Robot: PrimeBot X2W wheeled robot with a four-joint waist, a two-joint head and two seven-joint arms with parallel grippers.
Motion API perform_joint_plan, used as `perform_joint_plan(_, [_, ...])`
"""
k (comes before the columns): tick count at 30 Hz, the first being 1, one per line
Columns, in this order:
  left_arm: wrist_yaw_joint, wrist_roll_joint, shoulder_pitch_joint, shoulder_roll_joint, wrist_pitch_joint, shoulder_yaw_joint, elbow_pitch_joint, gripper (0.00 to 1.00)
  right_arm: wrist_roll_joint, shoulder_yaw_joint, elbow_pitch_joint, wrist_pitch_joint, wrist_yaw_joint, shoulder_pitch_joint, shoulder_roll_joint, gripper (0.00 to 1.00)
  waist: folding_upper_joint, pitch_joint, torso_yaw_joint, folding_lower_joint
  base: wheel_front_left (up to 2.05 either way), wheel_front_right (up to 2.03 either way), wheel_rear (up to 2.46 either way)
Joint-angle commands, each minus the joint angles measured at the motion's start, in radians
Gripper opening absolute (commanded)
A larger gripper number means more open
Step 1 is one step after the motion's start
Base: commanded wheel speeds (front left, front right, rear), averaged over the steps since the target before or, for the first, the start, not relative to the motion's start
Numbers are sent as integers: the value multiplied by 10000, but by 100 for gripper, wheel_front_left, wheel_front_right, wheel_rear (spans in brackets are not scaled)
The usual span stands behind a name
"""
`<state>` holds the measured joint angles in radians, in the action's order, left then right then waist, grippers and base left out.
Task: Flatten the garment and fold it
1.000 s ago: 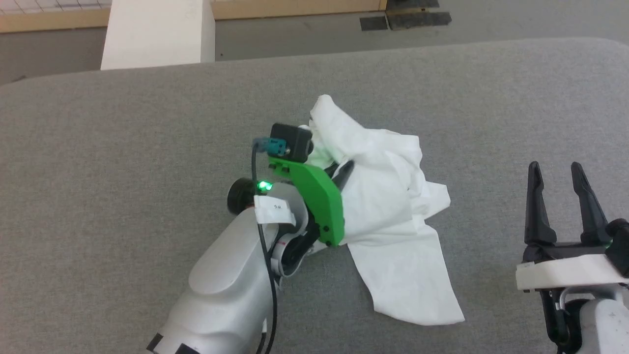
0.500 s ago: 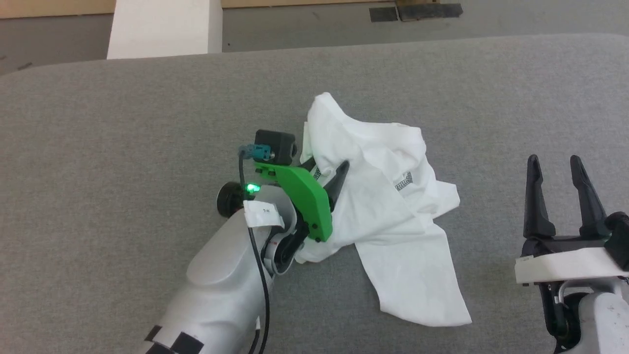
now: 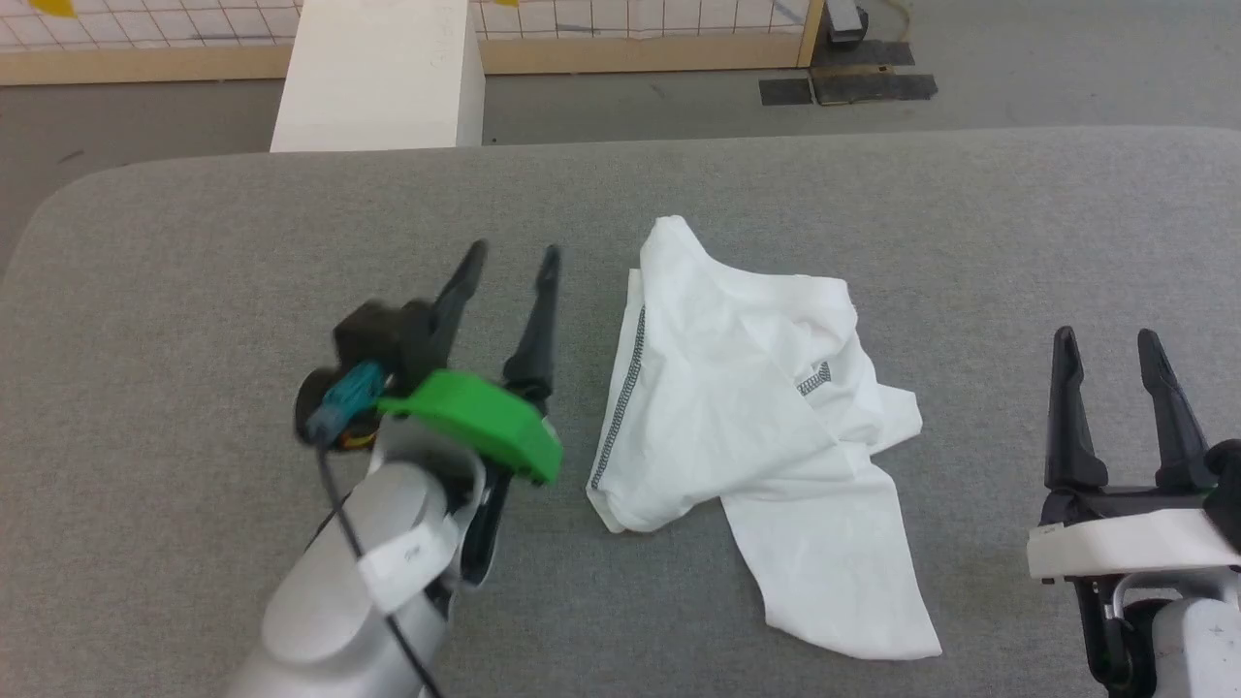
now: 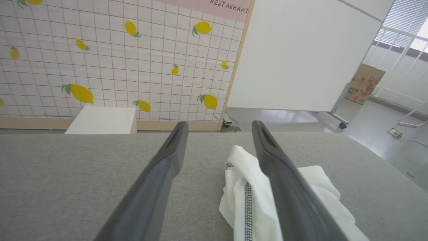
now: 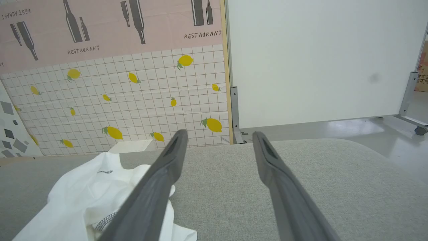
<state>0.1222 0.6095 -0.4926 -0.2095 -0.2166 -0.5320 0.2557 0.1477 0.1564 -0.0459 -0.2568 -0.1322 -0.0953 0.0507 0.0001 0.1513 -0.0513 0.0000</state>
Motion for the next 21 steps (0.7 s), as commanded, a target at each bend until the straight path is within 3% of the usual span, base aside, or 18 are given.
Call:
perform_joint_plan(1, [238,-185,475,-173,-160,127,-319,100,-44,22,66,-49,15,140,-5,100,-1,-55,28,0,0,0,0])
perform_joint_plan(6, [1005,-413,2329,-457,-418,853,-1780,100,-17,72,118,-49,15,326,-5,100,-1,-140,-16,0,0,0,0])
perform_joint_plan(9, [1145,-971,3462,-398,-444,1419,-2871,100,-13,99,168,-49,15,460,-5,100,-1,-209,-41,0,0,0,0])
perform_joint_plan(15, [1180,-2140,5505,-34,-449,2036,-3562,100,-35,203,191,-49,15,746,-5,100,-1,-348,27,0,0,0,0])
perform_joint_plan(21, [904,-2501,6130,379,-450,2382,-3418,100,-47,181,182,-49,15,899,-5,100,-1,-465,119,0,0,0,0])
